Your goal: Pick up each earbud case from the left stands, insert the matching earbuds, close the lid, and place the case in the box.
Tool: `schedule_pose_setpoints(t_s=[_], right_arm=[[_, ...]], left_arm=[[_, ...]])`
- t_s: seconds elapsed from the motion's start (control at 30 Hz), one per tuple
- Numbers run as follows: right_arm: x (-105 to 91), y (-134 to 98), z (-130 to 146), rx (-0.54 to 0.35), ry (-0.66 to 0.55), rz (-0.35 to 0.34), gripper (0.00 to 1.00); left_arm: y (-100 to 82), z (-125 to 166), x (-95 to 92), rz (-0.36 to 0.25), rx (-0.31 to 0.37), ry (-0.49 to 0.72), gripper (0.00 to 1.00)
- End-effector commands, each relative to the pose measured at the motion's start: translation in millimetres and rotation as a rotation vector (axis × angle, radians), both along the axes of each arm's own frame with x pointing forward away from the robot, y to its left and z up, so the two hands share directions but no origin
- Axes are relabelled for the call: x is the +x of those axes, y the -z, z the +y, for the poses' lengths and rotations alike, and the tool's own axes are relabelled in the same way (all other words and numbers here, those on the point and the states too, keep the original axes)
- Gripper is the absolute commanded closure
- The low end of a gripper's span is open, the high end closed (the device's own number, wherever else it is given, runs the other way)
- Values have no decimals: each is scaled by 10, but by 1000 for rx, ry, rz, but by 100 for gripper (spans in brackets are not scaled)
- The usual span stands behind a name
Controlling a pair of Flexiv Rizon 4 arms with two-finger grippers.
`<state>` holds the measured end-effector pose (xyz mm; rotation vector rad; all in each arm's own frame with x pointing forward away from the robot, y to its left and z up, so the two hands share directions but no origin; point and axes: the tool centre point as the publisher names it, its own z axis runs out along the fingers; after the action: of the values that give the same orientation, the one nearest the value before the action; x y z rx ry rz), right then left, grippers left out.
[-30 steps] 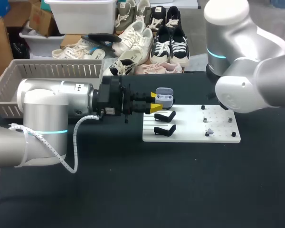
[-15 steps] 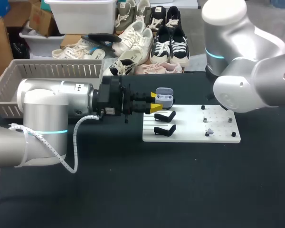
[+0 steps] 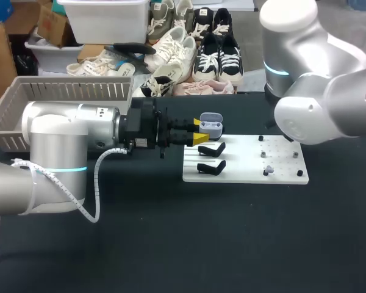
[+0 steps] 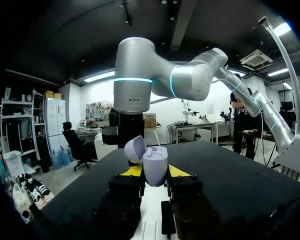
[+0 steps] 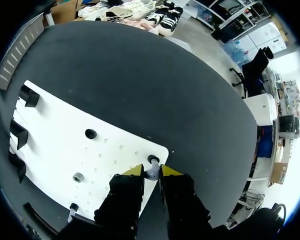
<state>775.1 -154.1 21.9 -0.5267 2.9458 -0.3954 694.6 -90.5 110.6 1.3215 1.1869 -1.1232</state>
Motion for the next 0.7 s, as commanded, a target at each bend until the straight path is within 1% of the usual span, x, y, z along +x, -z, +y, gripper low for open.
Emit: schedule_pose_setpoints(t_s=[0.03,0.2,0.4,0.47,0.57,0.7], right_arm=[[-102,-53,-4,-3,3,-26,100],[-144,-125,1,-8,4,-47,100],[-261,-292,56,-10,3,-70,100],[-326,-376,93,25,17,-77,100],[-440,-502,179,37,15,-78,100],[-600,-652,299,57,11,-61,100]], left_arm=[[5,2,6,-1,-2,1,100],[5,2,6,-1,-2,1,100],[5,2,6,-1,-2,1,100],[5,2,6,-1,-2,1,100],[5,2,6,-1,-2,1,100],[5,2,6,-1,-2,1,100]])
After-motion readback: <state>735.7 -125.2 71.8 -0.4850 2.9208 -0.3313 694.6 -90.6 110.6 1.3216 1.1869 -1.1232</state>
